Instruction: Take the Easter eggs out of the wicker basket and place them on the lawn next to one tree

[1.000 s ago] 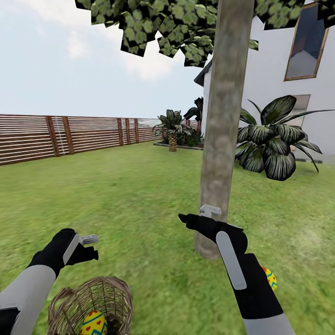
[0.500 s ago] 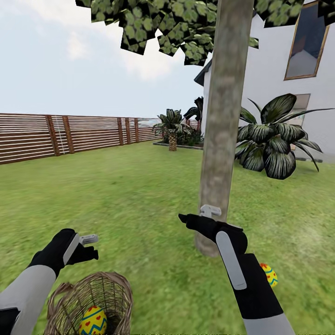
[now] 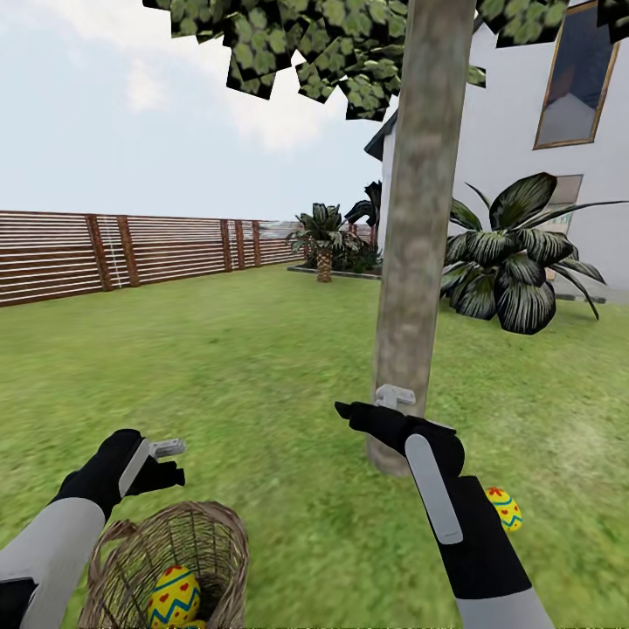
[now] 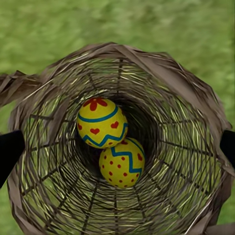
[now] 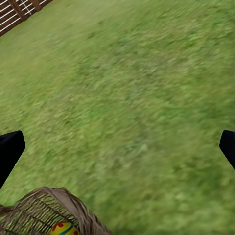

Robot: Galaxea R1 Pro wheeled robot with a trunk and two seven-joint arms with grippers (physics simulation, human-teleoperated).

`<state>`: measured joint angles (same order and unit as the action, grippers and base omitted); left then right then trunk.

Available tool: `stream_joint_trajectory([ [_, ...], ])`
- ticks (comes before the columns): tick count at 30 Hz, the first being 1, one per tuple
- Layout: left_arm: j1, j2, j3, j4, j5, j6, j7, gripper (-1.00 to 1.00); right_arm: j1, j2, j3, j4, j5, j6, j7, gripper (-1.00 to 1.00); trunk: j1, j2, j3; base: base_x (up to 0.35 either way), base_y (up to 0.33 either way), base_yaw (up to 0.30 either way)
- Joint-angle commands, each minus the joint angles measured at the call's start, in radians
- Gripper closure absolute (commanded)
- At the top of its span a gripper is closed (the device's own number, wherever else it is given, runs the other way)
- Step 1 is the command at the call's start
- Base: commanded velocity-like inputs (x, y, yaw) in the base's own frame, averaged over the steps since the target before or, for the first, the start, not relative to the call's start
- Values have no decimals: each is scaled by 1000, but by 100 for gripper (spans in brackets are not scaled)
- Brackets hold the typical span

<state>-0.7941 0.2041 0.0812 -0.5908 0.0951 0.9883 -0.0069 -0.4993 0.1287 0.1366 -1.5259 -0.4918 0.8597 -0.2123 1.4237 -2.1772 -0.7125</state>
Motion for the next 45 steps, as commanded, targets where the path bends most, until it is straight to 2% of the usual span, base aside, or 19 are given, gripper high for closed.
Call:
stream_joint_trajectory([
  [1,0,0,2,-1,5,4,1,-100,-1,0,0,-1,-10,3,-10,-100,4,-8,-4,0,0,0],
  [45,0,-2,0,0,1,-56,5,-100,-1,0,0,1,-11,3,-10,-100,172,-316,-142,0,0,0],
])
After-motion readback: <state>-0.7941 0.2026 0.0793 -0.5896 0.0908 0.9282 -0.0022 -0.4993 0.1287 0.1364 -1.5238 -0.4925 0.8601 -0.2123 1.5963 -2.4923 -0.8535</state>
